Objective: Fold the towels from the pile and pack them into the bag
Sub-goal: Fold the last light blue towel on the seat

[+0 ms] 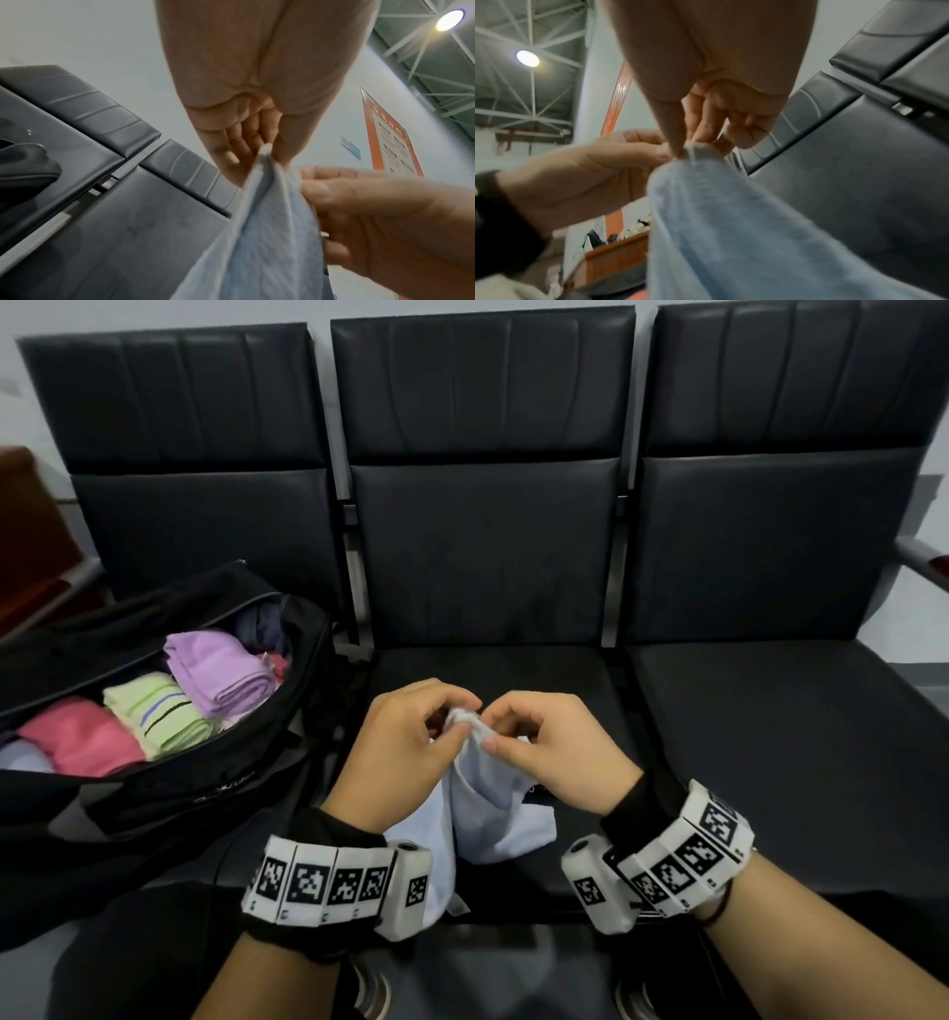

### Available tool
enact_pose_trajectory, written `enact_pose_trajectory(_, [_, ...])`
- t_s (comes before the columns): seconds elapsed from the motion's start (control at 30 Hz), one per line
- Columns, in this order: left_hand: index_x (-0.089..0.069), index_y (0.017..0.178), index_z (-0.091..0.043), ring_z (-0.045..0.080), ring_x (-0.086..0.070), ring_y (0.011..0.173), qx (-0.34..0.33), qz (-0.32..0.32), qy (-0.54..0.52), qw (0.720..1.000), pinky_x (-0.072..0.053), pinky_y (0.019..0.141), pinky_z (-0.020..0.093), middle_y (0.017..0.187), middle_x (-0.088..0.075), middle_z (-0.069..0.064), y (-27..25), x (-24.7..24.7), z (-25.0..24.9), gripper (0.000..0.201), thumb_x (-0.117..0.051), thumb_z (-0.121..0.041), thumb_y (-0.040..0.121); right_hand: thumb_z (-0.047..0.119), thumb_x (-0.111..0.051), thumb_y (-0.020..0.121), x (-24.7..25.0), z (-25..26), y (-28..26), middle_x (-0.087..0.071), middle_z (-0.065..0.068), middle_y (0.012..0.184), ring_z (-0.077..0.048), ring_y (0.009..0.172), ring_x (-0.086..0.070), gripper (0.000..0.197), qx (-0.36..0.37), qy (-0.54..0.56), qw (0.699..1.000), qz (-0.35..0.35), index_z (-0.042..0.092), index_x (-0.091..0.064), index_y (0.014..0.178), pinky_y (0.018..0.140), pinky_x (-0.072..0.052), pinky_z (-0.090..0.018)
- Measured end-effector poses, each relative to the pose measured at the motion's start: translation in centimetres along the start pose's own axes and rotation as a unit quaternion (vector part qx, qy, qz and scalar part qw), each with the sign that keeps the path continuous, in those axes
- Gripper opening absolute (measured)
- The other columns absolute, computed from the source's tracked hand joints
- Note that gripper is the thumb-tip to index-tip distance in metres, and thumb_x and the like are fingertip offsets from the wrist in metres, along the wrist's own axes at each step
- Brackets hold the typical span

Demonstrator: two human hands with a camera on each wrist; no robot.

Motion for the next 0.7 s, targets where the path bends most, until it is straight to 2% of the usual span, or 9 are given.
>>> enact_pose_trajectory(0.07, [-0.071,0.096,-0.017,0.011,-0.064,0.079,-0.022,-0.045,-0.001,0.999,-0.045,0.071,0.013,0.088,-0.065,-0.013,-0.1,1.0,-0.2,0.024,-0.067,0.003,0.083,0.029,-0.073,0.082,-0.4,-1.5,-0.3,-0.066,0.006,0.073,-0.010,0.081,-0.058,0.007,0.001,-0.109,0.993,0.052,0.025,-0.068,0.079,0.073,-0.048,-0.028])
enact_pose_trajectory(0.13, [-0.069,0.095,-0.018,0.010,-0.064,0.083,-0.021,-0.095,-0.023,0.995,-0.044,0.074,0.013,0.091,-0.065,-0.012,-0.2,2.5,0.0,0.026,-0.062,0.004,0.084,0.031,-0.074,0.081,-0.9,-4.3,-0.9,-0.059,0.001,0.067,-0.014,0.081,-0.052,0.022,-0.031,-0.195,0.974,0.110,0.015,-0.062,0.071,0.075,-0.046,-0.038])
enact_pose_trajectory(0.23, [-0.066,0.095,-0.021,0.010,-0.063,0.084,-0.009,-0.170,-0.041,0.985,-0.046,0.075,0.016,0.093,-0.065,-0.008,-0.4,5.0,0.4,0.024,-0.056,-0.001,0.086,0.031,-0.073,0.081,-1.3,-8.1,-1.9,-0.053,-0.003,0.064,-0.016,0.082,-0.045,0.032,-0.079,-0.270,0.944,0.173,0.010,-0.054,0.066,0.075,-0.045,-0.041])
enact_pose_trajectory(0.3, [-0.065,0.094,-0.023,0.005,-0.062,0.083,0.001,-0.216,-0.042,0.975,-0.046,0.076,0.015,0.093,-0.066,-0.007,-0.6,6.6,0.8,0.025,-0.055,-0.001,0.086,0.035,-0.072,0.081,-1.3,-9.8,-2.7,-0.061,-0.001,0.071,-0.016,0.086,-0.045,0.029,-0.086,-0.319,0.924,0.195,0.011,-0.058,0.070,0.075,-0.045,-0.038])
enact_pose_trajectory(0.37, [-0.065,0.093,-0.023,0.004,-0.060,0.083,0.015,-0.261,-0.035,0.965,-0.046,0.076,0.015,0.093,-0.066,-0.005,-0.8,8.4,1.3,0.028,-0.054,0.001,0.084,0.038,-0.070,0.081,-1.1,-10.6,-3.1,-0.070,0.008,0.095,-0.017,0.096,-0.049,0.022,-0.066,-0.357,0.911,0.195,0.017,-0.066,0.077,0.082,-0.046,-0.036])
enact_pose_trajectory(0.43, [-0.064,0.093,-0.022,0.000,-0.057,0.081,0.033,-0.295,-0.020,0.955,-0.043,0.075,0.012,0.093,-0.064,-0.005,-1.0,10.2,2.0,0.027,-0.052,0.000,0.083,0.036,-0.069,0.083,-0.2,-10.6,-3.2,-0.065,0.013,0.125,-0.021,0.110,-0.052,0.020,-0.034,-0.374,0.911,0.170,0.018,-0.073,0.091,0.092,-0.046,-0.038])
enact_pose_trajectory(0.47, [-0.064,0.094,-0.020,-0.004,-0.055,0.081,0.039,-0.303,-0.007,0.952,-0.041,0.075,0.009,0.092,-0.063,-0.006,-1.1,10.9,2.3,0.026,-0.051,0.000,0.083,0.035,-0.070,0.084,0.6,-10.4,-3.0,-0.064,0.012,0.129,-0.022,0.113,-0.053,0.021,-0.022,-0.375,0.915,0.146,0.017,-0.075,0.093,0.094,-0.046,-0.039])
enact_pose_trajectory(0.6, [-0.063,0.095,-0.017,-0.009,-0.055,0.086,0.053,-0.311,0.048,0.948,-0.039,0.079,0.005,0.096,-0.062,-0.001,-1.3,13.1,3.4,0.028,-0.049,0.004,0.084,0.017,-0.077,0.082,6.0,-7.5,-1.7,-0.070,-0.002,0.094,-0.026,0.095,-0.060,0.008,0.028,-0.297,0.954,-0.030,0.011,-0.072,0.082,0.086,-0.050,-0.039])
enact_pose_trajectory(0.7, [-0.063,0.097,-0.019,-0.006,-0.055,0.085,0.066,-0.313,0.074,0.945,-0.043,0.079,0.013,0.099,-0.062,0.000,-1.1,13.9,4.1,0.029,-0.049,0.004,0.085,0.014,-0.072,0.088,9.2,-5.3,-0.9,-0.066,0.002,0.084,-0.020,0.085,-0.060,0.007,0.040,-0.230,0.965,-0.118,0.013,-0.069,0.082,0.079,-0.048,-0.032])
Point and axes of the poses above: each hand's wrist, its own y-axis towards the middle knuckle, its own x-axis out of the back of the hand, z = x × y, the point moved 7 cm from there along y, towards the middle knuckle
